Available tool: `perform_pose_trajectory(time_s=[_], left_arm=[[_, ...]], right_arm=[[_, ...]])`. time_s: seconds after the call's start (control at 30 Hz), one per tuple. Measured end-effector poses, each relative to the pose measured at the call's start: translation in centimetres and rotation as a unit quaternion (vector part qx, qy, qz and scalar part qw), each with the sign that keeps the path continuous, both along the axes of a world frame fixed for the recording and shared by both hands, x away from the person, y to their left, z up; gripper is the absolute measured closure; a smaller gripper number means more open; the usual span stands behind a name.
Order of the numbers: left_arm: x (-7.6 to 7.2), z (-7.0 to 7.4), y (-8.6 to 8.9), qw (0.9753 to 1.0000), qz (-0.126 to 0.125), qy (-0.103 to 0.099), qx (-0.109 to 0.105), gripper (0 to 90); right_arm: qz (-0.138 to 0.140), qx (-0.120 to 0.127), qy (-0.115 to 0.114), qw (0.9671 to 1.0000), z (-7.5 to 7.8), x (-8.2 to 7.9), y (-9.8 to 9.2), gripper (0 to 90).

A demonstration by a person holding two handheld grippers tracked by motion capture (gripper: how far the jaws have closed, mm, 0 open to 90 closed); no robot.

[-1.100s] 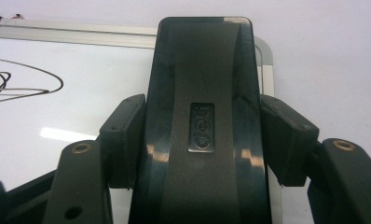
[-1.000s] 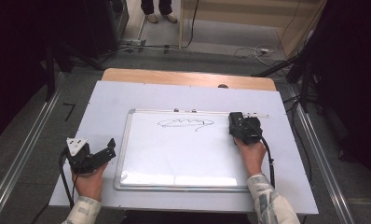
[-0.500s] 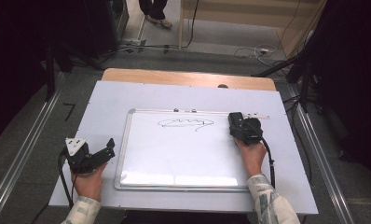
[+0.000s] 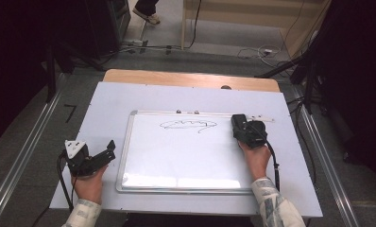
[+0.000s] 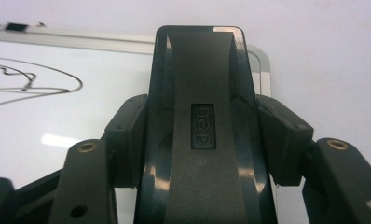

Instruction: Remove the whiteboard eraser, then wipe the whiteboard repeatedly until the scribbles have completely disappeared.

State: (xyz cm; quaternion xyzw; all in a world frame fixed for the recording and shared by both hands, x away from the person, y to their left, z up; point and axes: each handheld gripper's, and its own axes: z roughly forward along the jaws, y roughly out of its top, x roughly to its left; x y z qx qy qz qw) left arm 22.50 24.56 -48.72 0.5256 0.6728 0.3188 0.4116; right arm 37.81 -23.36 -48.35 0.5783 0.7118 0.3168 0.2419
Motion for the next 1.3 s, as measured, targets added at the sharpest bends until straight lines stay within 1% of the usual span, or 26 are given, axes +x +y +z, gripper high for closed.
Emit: perform_pose_trajectory(time_s=[0.03, 0.5, 0.63, 0.73, 0.9, 1.17, 1.3], left_arm=[[0.0, 0.0, 0.0, 1.0000, 0.000, 0.000, -0.001, 3.7], [0.1, 0.0, -0.2, 1.0000, -0.004, 0.002, 0.001, 3.7], [0.1, 0.0, -0.3, 1.0000, -0.004, 0.003, 0.002, 3.7], [0.2, -0.2, -0.2, 1.0000, -0.005, 0.007, 0.000, 3.7], [0.2, -0.2, -0.1, 1.0000, -0.003, 0.007, -0.001, 3.7], [-0.2, -0.1, -0.1, 1.0000, -0.001, 0.002, -0.001, 3.7], [-0.2, -0.1, 0.0, 1.0000, -0.001, 0.003, -0.001, 3.7]], right_arm=[[0.003, 0.001, -0.002, 1.0000, 0.3, -0.2, 0.0, 38.6], [0.014, 0.008, -0.012, 0.9998, 1.1, -0.9, 0.0, 38.6], [0.018, 0.011, -0.011, 0.9997, 1.2, -1.0, 0.1, 38.6], [0.020, 0.013, -0.011, 0.9996, 1.2, -1.1, 0.2, 38.6], [0.026, 0.012, -0.013, 0.9995, 1.3, -1.0, 0.6, 38.6], [0.032, 0.011, -0.012, 0.9993, 1.2, -1.1, 1.1, 38.6], [0.037, 0.010, -0.010, 0.9992, 1.2, -1.2, 1.3, 38.6]])
